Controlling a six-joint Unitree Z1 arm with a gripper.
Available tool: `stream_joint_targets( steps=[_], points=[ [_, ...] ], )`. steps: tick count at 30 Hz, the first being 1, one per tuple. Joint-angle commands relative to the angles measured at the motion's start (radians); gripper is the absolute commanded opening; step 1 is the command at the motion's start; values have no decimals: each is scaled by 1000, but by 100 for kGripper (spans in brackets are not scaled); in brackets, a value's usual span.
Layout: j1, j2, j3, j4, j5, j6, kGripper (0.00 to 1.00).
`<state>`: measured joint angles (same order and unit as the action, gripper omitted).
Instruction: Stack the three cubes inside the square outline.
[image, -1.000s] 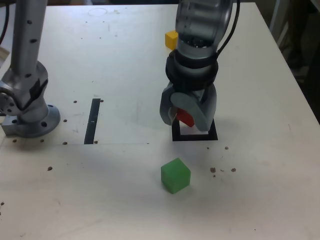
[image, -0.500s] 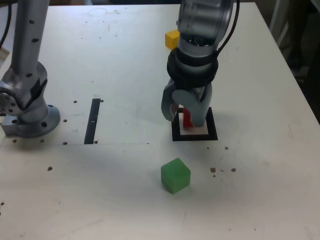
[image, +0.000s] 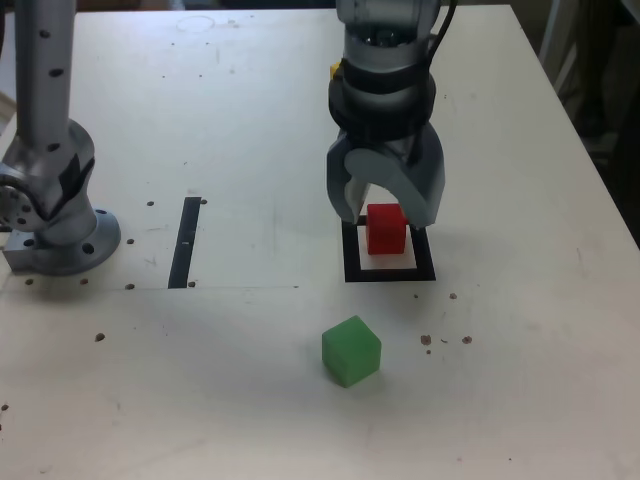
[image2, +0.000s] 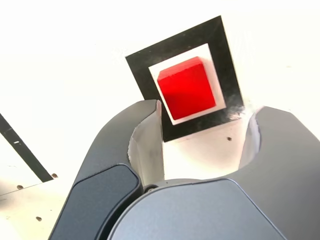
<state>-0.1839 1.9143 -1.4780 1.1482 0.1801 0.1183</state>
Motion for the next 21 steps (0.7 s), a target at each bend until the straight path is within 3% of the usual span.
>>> stream_joint_targets(
  steps=[1,11,21],
  points=[
    [6,-31,-5,19,1,1,100],
    [157,-81,-52,135,15,47,100],
    [392,-46,-140,170,46,200,100]
  ],
)
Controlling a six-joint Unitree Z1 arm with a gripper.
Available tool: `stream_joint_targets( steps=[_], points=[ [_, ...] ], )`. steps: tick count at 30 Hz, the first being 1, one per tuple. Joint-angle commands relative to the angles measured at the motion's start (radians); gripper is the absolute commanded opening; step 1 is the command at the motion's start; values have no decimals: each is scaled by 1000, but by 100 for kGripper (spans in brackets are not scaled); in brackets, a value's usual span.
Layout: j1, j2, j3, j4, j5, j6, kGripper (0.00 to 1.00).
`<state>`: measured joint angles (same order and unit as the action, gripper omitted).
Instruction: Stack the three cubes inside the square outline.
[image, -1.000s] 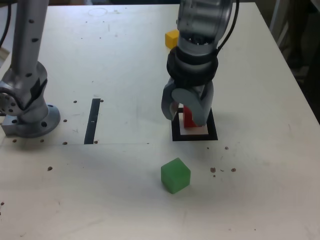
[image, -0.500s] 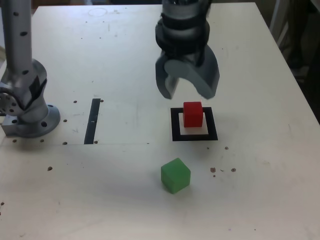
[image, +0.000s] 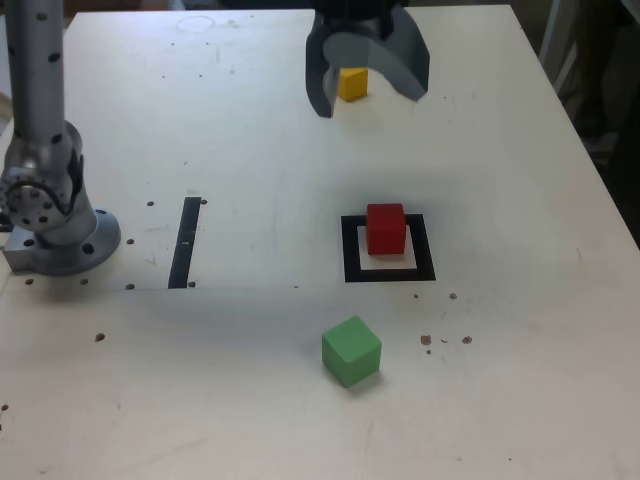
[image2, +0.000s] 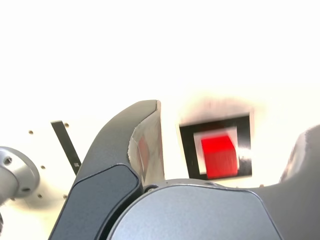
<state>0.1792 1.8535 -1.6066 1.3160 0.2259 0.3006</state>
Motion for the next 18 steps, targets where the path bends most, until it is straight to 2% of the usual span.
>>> stream_joint_targets(
  steps=[1,9,15,18],
  points=[
    [57,21,-21,2,0,37,100],
    [268,105,-124,11,-6,171,100],
    [386,181,-191,42,-14,211,100],
    [437,225,-223,66,-33,215,100]
  ],
)
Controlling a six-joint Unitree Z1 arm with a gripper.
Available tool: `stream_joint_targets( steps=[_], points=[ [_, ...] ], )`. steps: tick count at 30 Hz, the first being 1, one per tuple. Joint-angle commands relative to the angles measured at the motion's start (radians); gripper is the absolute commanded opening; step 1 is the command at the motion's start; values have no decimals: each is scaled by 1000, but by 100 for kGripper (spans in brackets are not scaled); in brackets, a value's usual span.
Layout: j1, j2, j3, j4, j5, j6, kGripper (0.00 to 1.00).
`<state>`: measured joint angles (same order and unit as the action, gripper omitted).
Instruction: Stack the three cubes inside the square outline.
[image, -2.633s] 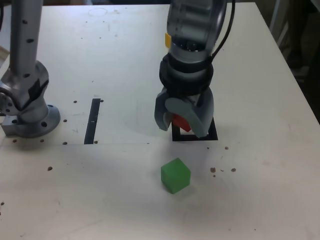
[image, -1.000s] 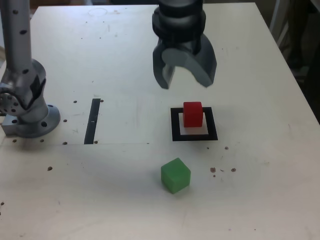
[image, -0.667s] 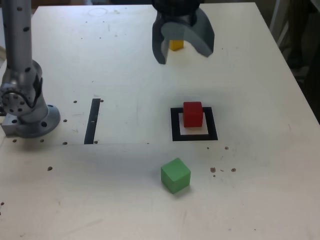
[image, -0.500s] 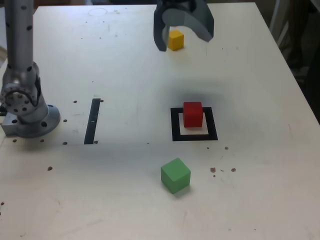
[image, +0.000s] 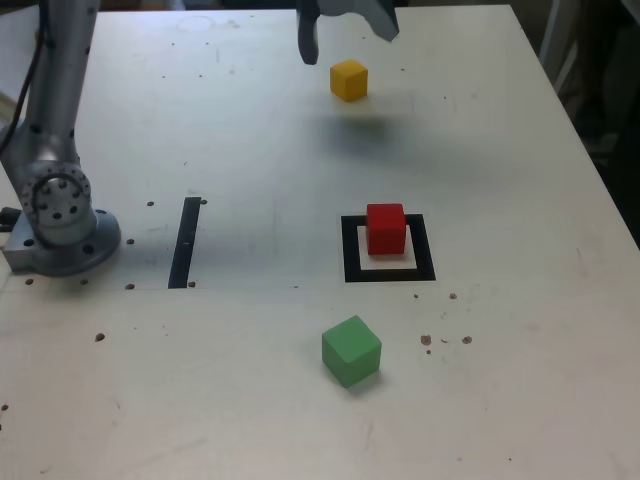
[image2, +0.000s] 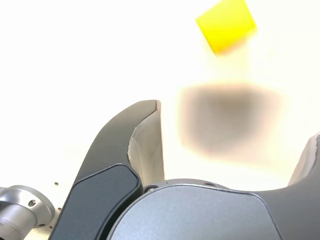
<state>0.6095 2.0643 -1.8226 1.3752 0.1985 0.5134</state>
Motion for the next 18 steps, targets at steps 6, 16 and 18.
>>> stream_joint_targets(
  steps=[6,16,18],
  points=[
    [91,99,-67,24,-67,-34,99],
    [107,152,-131,77,-37,-228,99],
    [109,171,-135,79,-39,-254,99]
  ],
)
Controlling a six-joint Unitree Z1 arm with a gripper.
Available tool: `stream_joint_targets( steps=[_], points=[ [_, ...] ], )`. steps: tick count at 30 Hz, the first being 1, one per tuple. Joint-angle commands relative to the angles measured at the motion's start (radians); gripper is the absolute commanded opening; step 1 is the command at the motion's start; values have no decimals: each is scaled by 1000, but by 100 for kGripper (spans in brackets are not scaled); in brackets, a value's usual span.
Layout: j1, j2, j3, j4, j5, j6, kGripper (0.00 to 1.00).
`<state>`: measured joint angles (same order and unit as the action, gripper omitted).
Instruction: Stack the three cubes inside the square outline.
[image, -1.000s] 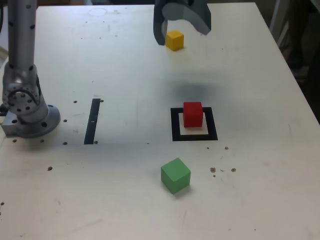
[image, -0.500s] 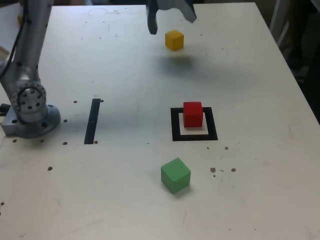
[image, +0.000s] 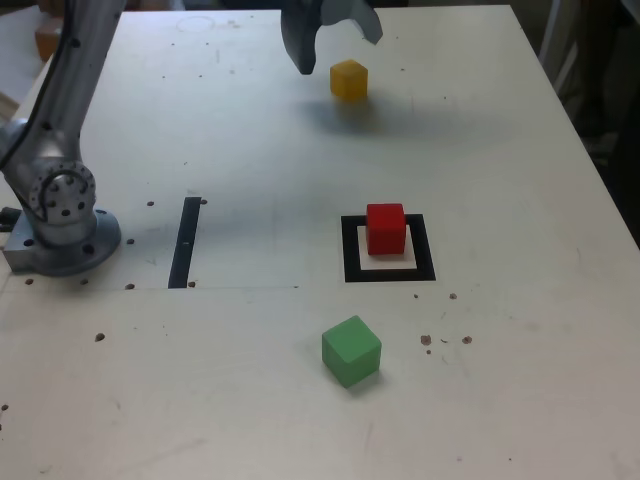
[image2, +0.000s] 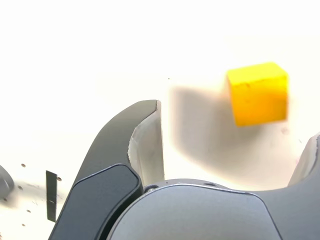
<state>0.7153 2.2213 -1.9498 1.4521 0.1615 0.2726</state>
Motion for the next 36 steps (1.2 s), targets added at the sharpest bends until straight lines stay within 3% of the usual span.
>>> stream_joint_targets(
  steps=[1,11,26,36],
  points=[
    [5,24,-10,1,-4,-23,98],
    [15,119,-81,-16,-35,-51,94],
    [24,143,-110,-47,-44,-119,51],
    [24,143,-103,-60,-64,-127,35]
  ],
)
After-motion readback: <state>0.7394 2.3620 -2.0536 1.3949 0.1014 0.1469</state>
